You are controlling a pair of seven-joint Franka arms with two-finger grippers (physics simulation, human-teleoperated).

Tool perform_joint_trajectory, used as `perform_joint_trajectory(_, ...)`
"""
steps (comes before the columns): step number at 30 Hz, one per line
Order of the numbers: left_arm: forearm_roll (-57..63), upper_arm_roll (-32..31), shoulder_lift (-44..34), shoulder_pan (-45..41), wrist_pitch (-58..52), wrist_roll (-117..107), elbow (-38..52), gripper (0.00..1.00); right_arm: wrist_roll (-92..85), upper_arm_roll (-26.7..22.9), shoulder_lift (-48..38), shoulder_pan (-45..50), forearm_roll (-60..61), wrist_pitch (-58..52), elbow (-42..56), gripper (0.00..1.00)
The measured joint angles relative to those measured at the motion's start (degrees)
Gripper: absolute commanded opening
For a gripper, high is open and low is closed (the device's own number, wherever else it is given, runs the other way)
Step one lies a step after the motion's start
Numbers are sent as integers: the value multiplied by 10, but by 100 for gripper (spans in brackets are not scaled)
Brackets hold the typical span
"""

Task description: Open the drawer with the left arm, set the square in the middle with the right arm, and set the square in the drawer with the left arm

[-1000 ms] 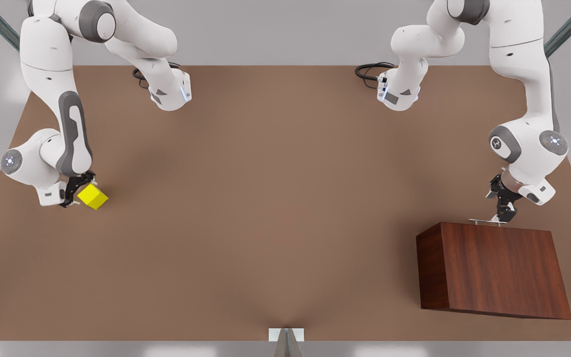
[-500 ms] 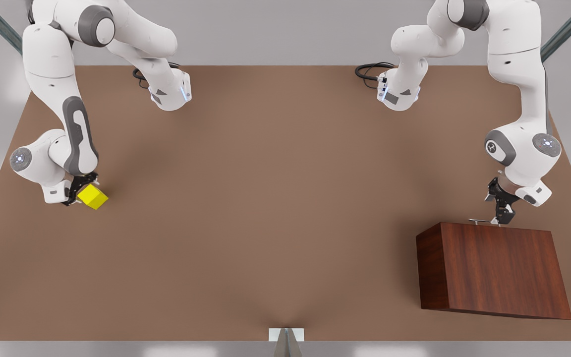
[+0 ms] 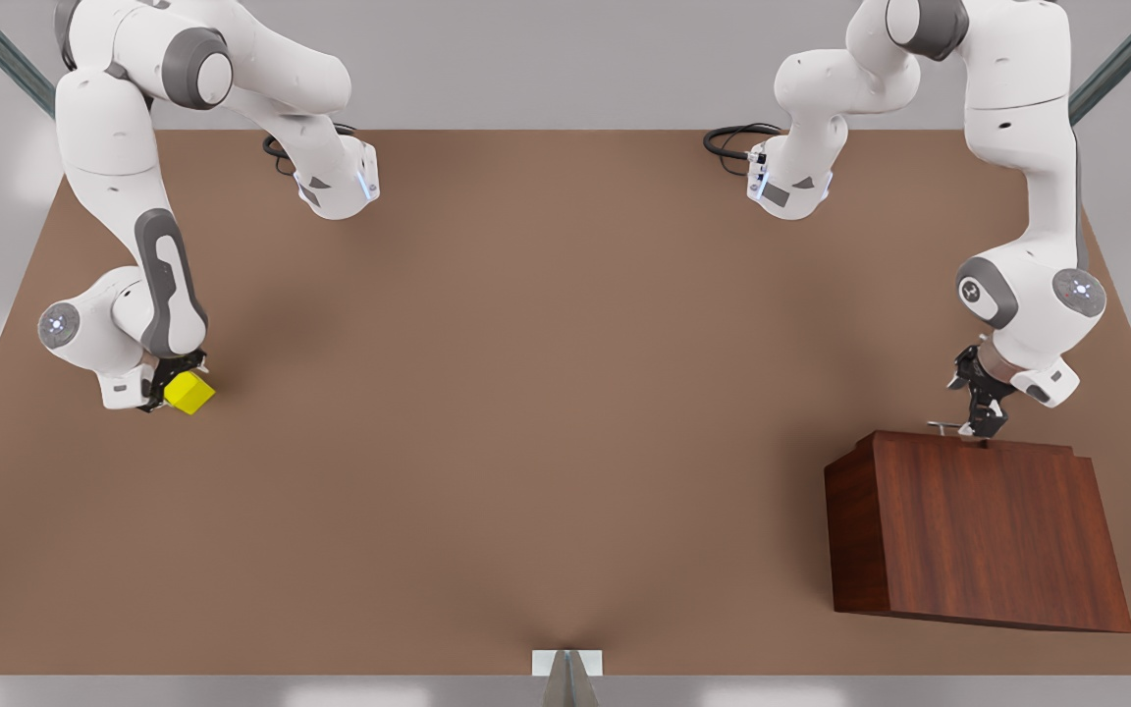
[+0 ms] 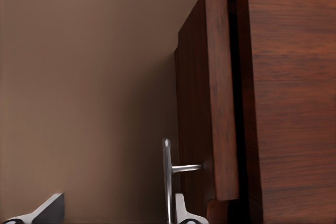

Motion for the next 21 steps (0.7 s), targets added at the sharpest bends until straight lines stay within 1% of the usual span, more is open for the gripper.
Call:
perform_joint_trajectory(2,-1,0,-5,0,-3,0,-3,100,0,0,1,0,0,0,0,75)
perform_joint_trajectory(3,-2,0,-6,1,-3,0,-4,100,0,0,1,0,0,0,0,74)
perform_joint_trajectory(4,-2,0,-11,0,-3,0,-11,100,0,0,0,0,0,0,0,68)
perform_joint_trajectory(6,-2,1,-13,0,-3,0,-13,100,0,0,0,1,0,0,0,62)
perform_joint_trajectory(8,-2,2,-24,0,-2,0,-28,100,0,1,-1,2,0,0,0,64)
perform_joint_trajectory(15,-2,22,-45,1,-2,0,-58,100,1,4,-8,3,0,-2,1,64)
perform_joint_trajectory(18,-3,26,-58,0,-1,0,-77,100,1,9,-27,12,0,-7,-2,64)
perform_joint_trajectory(20,-3,27,-67,0,-1,0,-88,100,10,11,-46,41,0,-8,-6,64)
perform_joint_trajectory(21,-4,29,-71,-1,-1,0,-93,100,27,25,-53,46,0,-8,-6,64)
